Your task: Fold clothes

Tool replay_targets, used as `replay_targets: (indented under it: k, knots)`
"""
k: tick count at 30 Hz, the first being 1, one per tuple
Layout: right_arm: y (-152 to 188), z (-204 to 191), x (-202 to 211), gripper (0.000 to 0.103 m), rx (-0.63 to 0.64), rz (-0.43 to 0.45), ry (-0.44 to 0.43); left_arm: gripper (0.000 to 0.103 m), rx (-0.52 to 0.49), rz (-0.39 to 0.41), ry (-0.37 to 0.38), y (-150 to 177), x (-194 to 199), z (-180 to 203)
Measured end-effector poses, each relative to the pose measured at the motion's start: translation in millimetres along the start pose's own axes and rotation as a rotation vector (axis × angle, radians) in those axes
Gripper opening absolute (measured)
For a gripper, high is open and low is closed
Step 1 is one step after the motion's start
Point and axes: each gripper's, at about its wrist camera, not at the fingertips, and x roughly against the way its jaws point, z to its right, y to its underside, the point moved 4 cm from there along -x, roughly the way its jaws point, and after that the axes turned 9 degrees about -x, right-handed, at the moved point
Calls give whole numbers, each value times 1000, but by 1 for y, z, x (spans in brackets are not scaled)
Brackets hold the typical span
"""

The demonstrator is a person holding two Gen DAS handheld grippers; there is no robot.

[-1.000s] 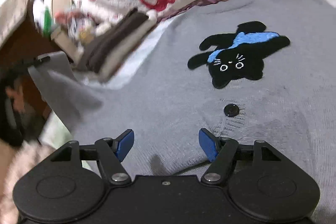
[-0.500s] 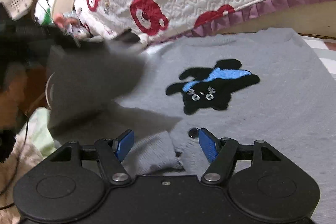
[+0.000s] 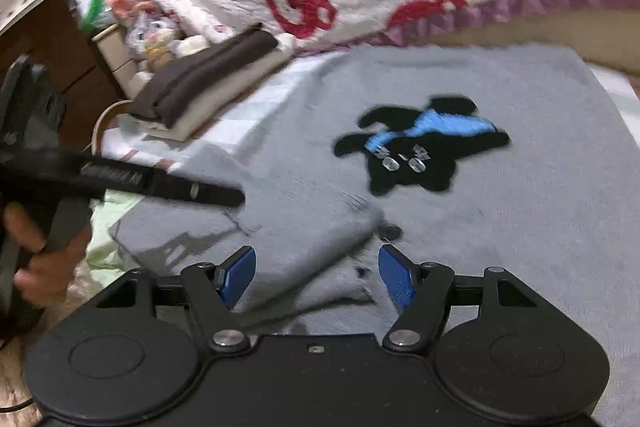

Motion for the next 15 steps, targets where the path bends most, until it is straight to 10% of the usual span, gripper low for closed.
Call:
replay_targets:
  k: [5, 9, 15]
  knots:
    - [-10, -44, -24, 73, 339, -57, 42, 75, 79, -89, -265, 2, -6, -50]
    - [-25, -74, -56, 73, 548, -125, 136, 75, 304, -122, -235, 11, -9, -85]
    - [-20, -56, -87, 71, 471, -219, 165, 75, 417, -132, -215, 23, -8, -102]
